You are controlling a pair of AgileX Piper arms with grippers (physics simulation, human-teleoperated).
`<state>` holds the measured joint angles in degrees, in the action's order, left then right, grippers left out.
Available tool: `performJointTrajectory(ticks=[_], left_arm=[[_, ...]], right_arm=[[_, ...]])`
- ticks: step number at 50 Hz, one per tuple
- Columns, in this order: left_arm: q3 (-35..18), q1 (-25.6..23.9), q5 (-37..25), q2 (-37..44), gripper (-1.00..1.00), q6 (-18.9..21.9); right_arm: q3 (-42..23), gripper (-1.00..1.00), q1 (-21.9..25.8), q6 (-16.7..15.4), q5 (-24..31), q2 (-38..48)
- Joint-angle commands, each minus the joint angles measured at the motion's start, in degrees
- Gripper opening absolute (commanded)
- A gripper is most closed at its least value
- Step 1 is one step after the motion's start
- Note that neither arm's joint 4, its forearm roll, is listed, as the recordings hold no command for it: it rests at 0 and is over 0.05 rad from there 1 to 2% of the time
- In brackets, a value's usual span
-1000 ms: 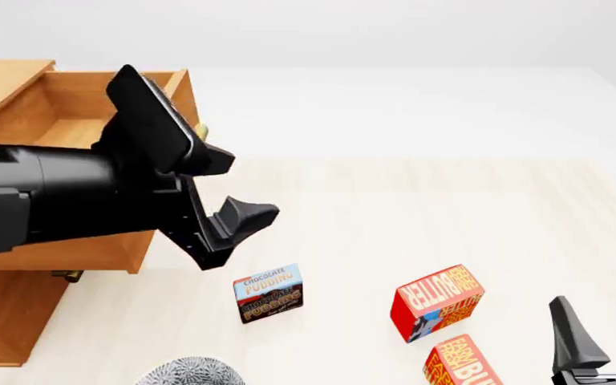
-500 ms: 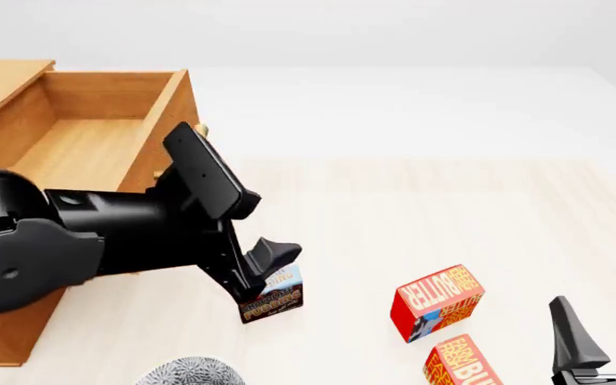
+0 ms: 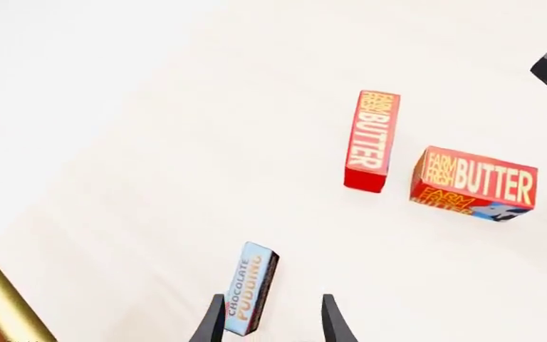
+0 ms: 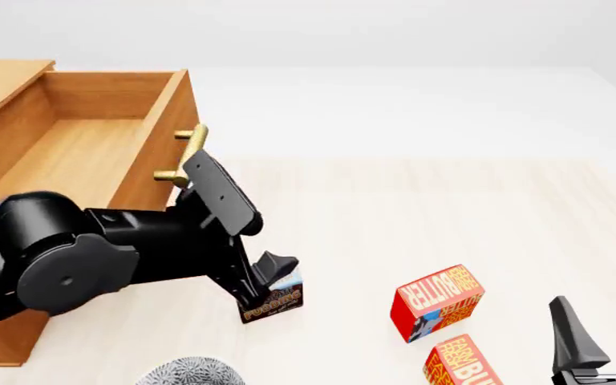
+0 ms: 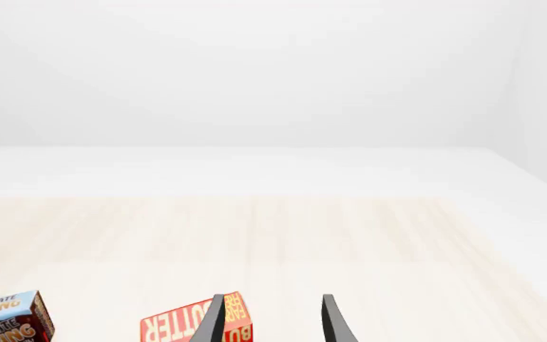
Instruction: Put the chocolate pudding in the top drawer of the cabinet and close it.
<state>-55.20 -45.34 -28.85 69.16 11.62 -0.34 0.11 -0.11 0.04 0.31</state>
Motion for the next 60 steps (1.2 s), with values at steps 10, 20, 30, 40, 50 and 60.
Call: performJointTrajectory(ticks=[10,20,30,40,50,60], left_arm=[[3.35,2.9,4.21,3.67,1.0,2.72],[4.94,3.91,6.08,4.99,1.0,3.01],[5.85,5.32,7.52,6.22,1.0,3.59],[5.56,5.78,8.25,7.67,1.0,3.44],[7.24,7.74,11.4,10.25,1.0,4.61],[7.0,7.01,12.72,12.22,1.0,4.45]], right_arm=[[0.0,1.0,0.0,0.0,0.0,0.0],[0.0,1.0,0.0,0.0,0.0,0.0],[0.0,1.0,0.0,0.0,0.0,0.0],[0.0,1.0,0.0,0.0,0.0,0.0],[0.0,1.0,0.0,0.0,0.0,0.0],[0.0,1.0,0.0,0.0,0.0,0.0]])
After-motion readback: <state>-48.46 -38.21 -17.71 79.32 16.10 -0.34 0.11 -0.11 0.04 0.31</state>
